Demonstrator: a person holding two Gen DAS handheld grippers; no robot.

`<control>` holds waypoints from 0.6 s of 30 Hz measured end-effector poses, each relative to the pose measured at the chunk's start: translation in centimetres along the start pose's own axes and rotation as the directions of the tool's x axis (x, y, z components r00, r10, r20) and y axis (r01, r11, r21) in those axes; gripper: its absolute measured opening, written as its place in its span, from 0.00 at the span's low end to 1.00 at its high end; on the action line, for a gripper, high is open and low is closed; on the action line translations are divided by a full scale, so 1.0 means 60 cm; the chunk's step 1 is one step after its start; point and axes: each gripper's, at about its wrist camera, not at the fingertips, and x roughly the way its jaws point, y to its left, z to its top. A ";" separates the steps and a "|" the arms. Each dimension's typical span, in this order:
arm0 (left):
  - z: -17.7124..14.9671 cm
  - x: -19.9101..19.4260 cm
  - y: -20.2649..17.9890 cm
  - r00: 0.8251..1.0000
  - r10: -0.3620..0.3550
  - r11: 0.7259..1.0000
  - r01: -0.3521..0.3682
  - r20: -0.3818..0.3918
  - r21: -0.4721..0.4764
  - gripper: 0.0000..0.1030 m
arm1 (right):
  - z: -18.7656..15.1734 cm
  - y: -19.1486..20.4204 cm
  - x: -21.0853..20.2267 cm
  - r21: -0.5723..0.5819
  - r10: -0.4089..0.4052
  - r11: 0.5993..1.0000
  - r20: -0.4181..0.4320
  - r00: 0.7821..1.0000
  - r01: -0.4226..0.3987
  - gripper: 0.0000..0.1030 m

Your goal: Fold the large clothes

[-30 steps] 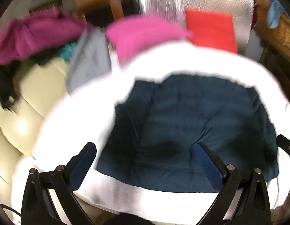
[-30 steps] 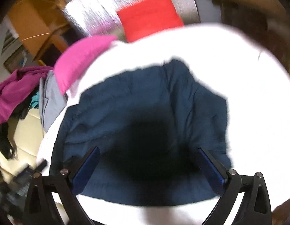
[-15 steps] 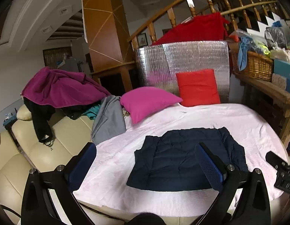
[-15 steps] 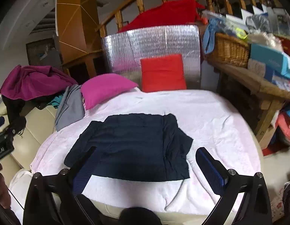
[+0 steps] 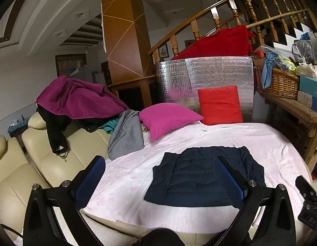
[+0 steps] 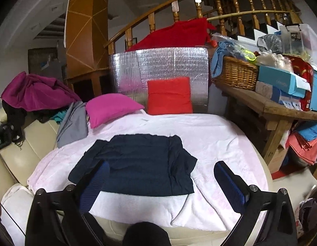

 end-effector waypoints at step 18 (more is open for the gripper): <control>-0.022 -0.015 0.012 0.999 -0.033 0.999 0.033 0.014 -0.010 1.00 | -0.015 0.024 0.006 0.035 -0.010 0.999 -0.011 1.000 0.010 1.00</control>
